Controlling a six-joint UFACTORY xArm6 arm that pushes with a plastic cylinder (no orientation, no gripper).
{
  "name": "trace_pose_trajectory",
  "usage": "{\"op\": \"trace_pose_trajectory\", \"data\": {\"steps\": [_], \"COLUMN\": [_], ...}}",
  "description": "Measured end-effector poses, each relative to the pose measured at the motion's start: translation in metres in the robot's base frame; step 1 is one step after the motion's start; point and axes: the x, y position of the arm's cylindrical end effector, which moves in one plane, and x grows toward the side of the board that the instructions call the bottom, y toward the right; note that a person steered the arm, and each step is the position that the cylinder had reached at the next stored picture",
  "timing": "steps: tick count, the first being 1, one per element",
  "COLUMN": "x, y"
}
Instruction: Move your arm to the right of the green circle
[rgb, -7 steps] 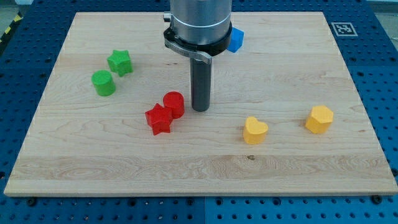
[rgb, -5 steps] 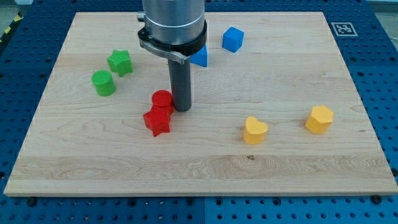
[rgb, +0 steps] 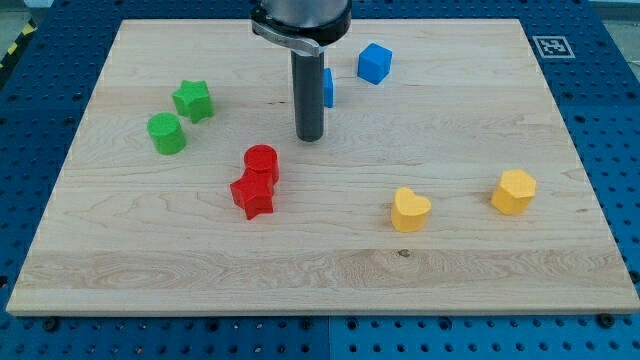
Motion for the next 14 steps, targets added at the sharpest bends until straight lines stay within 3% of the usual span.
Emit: {"op": "trace_pose_trajectory", "data": {"steps": [7, 9, 14], "x": [-0.008, -0.008, -0.021], "y": [-0.039, -0.086, -0.103]}}
